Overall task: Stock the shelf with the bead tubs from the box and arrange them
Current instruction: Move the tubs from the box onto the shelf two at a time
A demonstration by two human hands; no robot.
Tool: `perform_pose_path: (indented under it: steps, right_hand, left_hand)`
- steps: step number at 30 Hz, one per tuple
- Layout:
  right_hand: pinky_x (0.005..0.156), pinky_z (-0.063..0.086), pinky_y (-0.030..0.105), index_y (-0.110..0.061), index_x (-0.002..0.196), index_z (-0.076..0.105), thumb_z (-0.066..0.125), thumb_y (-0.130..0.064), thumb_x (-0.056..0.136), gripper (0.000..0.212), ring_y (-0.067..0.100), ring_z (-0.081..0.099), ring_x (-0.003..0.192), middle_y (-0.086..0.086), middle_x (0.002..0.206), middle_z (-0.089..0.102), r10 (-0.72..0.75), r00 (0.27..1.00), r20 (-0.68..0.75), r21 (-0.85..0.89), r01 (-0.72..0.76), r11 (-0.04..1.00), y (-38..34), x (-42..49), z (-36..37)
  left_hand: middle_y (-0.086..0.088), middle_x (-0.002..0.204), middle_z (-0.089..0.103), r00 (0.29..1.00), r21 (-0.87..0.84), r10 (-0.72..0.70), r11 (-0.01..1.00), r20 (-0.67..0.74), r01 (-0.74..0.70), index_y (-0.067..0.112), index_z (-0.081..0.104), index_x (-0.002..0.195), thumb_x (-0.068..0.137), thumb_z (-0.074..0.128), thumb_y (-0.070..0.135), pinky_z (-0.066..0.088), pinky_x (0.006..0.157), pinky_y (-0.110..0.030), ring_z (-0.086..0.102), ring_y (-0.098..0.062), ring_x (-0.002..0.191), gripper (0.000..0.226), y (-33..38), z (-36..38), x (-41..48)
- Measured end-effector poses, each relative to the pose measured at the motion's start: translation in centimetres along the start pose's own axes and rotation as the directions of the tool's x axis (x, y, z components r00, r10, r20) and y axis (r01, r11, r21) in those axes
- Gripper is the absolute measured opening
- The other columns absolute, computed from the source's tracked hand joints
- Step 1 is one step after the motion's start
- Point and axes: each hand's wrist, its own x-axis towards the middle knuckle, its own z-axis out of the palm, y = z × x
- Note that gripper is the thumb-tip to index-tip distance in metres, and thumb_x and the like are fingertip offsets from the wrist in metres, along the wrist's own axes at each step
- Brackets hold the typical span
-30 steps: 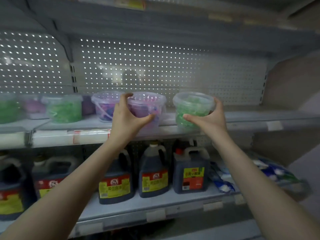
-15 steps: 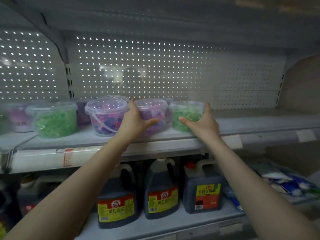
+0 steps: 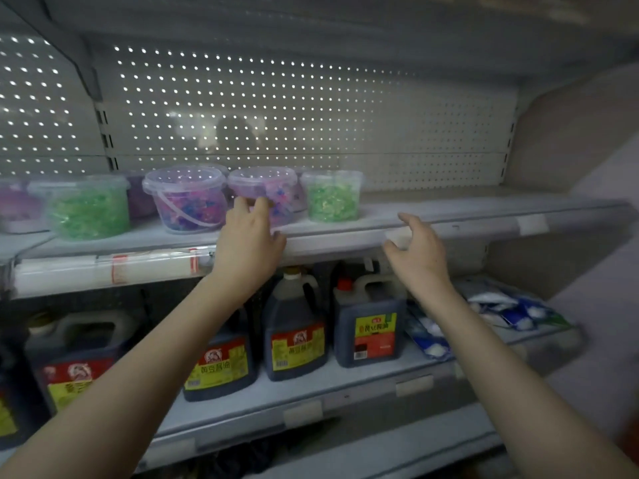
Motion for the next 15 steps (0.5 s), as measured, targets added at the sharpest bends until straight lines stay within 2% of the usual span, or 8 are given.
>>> perform_pose_path:
  steps: [3,7,11,15]
  right_hand:
    - [0.108,0.033,0.043,-0.018,0.139,0.043,0.058,-0.026,0.090,0.052,0.027,0.042,0.128,0.008,0.139,0.047,0.005,0.999,0.036,-0.180,0.001,0.984,3.4,-3.7,-1.6]
    - [0.106,0.031,0.045,-0.016,0.137,0.045,0.057,-0.024,0.090,0.049,0.030,0.040,0.128,0.010,0.138,0.047,0.063,0.993,0.104,-0.376,-0.019,0.926,8.7,-9.2,-3.6]
    - [0.106,0.031,0.044,-0.018,0.138,0.044,0.056,-0.023,0.089,0.050,0.030,0.042,0.127,0.008,0.137,0.047,0.169,0.972,0.166,-0.478,-0.070,0.876,13.6,-15.2,-5.8]
    - [0.107,0.028,0.040,-0.019,0.138,0.043,0.053,-0.024,0.089,0.050,0.027,0.041,0.127,0.007,0.138,0.046,0.261,0.944,0.201,-0.561,-0.108,0.821,18.2,-21.1,-7.8]
  left_hand:
    - [-0.017,0.128,0.043,0.993,0.081,0.121,0.989,0.012,-0.122,0.010,0.046,0.129,0.085,0.055,0.015,0.043,0.086,-0.045,0.046,-0.038,0.112,0.044,1.9,1.3,-3.1]
    - [-0.014,0.124,0.047,0.975,0.078,0.174,0.980,0.140,-0.186,0.011,0.049,0.126,0.085,0.053,0.017,0.040,0.083,-0.044,0.048,-0.038,0.109,0.041,4.5,4.3,-7.3]
    - [-0.011,0.122,0.049,0.935,0.063,0.217,0.968,0.281,-0.244,0.014,0.047,0.124,0.090,0.050,0.023,0.041,0.080,-0.042,0.050,-0.035,0.105,0.036,6.6,8.2,-11.9]
    - [-0.012,0.121,0.048,0.875,0.025,0.254,0.957,0.413,-0.290,0.012,0.046,0.124,0.089,0.050,0.024,0.042,0.084,-0.042,0.049,-0.034,0.107,0.037,8.9,12.3,-16.2]
